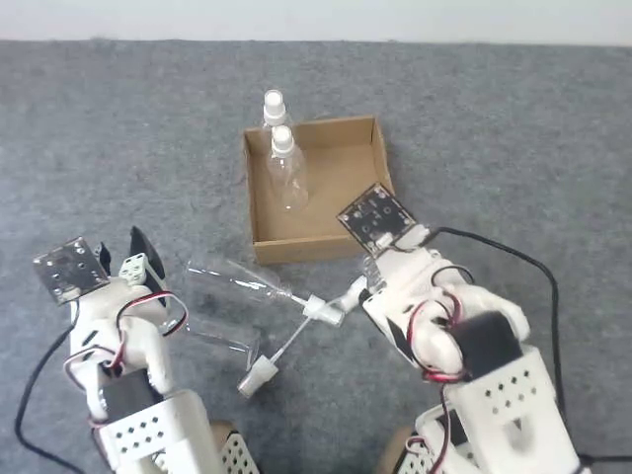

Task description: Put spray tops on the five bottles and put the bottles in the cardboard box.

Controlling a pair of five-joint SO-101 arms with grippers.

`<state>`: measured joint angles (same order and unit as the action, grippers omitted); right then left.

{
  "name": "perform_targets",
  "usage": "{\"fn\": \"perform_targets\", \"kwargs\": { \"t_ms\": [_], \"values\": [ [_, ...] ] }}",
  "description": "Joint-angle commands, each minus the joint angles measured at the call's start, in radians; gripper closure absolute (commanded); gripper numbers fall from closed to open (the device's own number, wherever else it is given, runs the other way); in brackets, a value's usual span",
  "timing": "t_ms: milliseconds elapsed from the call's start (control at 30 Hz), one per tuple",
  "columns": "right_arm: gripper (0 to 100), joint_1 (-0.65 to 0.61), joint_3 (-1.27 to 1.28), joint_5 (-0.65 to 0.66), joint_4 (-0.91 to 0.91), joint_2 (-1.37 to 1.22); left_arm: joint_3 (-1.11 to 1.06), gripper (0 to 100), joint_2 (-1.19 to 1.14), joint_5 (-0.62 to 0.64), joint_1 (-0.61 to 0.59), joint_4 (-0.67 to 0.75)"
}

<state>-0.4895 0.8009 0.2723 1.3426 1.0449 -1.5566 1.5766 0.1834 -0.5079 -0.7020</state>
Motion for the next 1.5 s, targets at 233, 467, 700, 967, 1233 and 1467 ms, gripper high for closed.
{"fn": "perform_targets", "kwargs": {
  "t_ms": [233, 467, 700, 967, 1233, 1467],
  "values": [
    [97.1, 0.202, 0.163, -0.072, -0.205, 0.199, 0.002, 84, 0.015, -0.043, 0.012, 0.029],
    [97.1, 0.292, 0.207, -0.155, -0.234, 0.297, 0.048, 84, 0.015, -0.094, 0.06, -0.034],
    [97.1, 0.349, 0.282, -0.163, -0.285, 0.403, 0.176, 84, 0.015, -0.253, 0.166, -0.16],
    [97.1, 0.447, 0.341, -0.239, -0.321, 0.518, 0.331, 87, 0.006, -0.468, 0.262, -0.31],
    [97.1, 0.45, 0.396, -0.265, -0.343, 0.619, 0.473, 88, -0.071, -0.575, 0.396, -0.477],
    [97.1, 0.45, 0.422, -0.265, -0.34, 0.676, 0.634, 88, -0.347, -0.651, 0.517, -0.582]
  ]
}}
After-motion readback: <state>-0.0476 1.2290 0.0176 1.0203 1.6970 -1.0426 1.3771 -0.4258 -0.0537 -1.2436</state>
